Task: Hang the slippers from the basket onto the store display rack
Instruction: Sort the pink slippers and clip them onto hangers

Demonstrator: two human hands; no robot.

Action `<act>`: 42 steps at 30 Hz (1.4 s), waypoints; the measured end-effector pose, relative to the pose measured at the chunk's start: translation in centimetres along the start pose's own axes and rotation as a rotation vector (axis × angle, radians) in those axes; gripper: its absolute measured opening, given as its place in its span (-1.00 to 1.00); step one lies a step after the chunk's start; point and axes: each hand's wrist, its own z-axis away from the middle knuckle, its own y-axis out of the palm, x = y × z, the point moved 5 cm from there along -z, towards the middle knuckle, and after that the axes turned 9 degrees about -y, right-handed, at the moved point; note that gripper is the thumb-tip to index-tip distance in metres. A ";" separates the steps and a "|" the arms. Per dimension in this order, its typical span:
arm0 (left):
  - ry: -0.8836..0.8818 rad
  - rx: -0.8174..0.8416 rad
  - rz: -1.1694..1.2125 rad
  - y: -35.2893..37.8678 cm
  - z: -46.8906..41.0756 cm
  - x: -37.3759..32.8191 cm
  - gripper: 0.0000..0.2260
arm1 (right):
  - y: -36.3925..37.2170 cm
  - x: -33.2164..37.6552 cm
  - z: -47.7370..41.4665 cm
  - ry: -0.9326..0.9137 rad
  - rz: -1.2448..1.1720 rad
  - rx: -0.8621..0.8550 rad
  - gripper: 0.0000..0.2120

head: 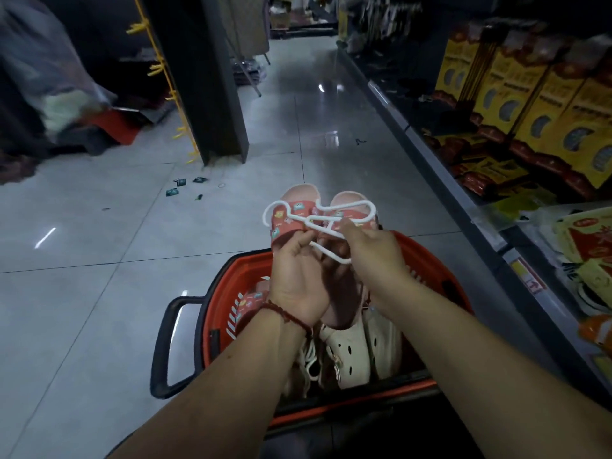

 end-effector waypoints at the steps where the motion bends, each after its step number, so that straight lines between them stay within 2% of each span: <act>1: -0.003 -0.039 0.009 -0.5 -0.3 -0.3 -0.65 | 0.1 0.0 0.0 0.009 -0.014 0.044 -0.68; 3: 0.030 -0.119 0.016 -1.5 -0.5 -1.2 -0.64 | 0.3 -0.1 -0.2 0.047 -0.080 0.130 -0.82; 5: 0.058 -0.194 -0.011 -2.5 -0.3 -1.9 -0.61 | -0.2 -0.3 -0.7 0.083 -0.122 0.136 -0.92; 8: 0.070 -0.243 -0.027 -3.3 0.3 -2.5 -0.61 | -1.5 -0.6 -1.7 0.078 -0.098 0.094 -0.67; 9: 0.060 -0.251 -0.032 -3.6 0.5 -2.6 -0.59 | -1.7 -0.6 -1.9 0.045 -0.053 0.116 -0.65; 12: 0.013 -0.250 -0.028 -3.6 1.2 -2.7 -0.55 | -1.7 -0.5 -1.8 -0.014 0.041 0.156 -0.79; 13: -0.002 -0.238 -0.022 -3.6 1.3 -2.6 -0.54 | -1.7 -0.6 -1.8 -0.023 0.059 0.151 -0.80; 16: -0.012 -0.215 -0.045 -3.6 1.7 -2.5 -0.54 | -1.4 -0.6 -1.8 -0.095 0.188 0.134 -0.62; 19: -0.031 -0.206 -0.082 -3.6 1.9 -2.2 -0.54 | -1.1 0.2 -1.7 -0.153 0.218 0.122 -0.71; 22: -0.013 -0.187 -0.089 -3.3 2.2 -2.2 -0.58 | -0.3 0.5 -1.4 -0.138 0.198 0.278 -0.84; 24: 0.007 -0.181 -0.090 -3.0 2.6 -2.5 -0.55 | 0.3 0.3 -0.7 -0.060 0.208 0.418 -0.85; 27: 0.003 -0.170 -0.119 -2.9 2.9 -2.8 -0.51 | 0.8 0.0 -0.1 0.028 0.172 0.505 -0.81; 29: 0.020 -0.164 -0.138 -2.9 3.0 -3.0 -0.49 | 1.1 -0.2 -0.3 0.039 0.177 0.470 -0.77; 33: 0.047 -0.139 -0.166 -2.8 3.0 -3.0 -0.49 | 1.7 -0.7 -0.7 0.008 0.137 0.262 -0.77; 42: 0.067 -0.152 -0.140 -2.6 3.0 -2.7 -0.47 | 3.0 -1.9 -0.6 0.019 0.088 0.044 -0.76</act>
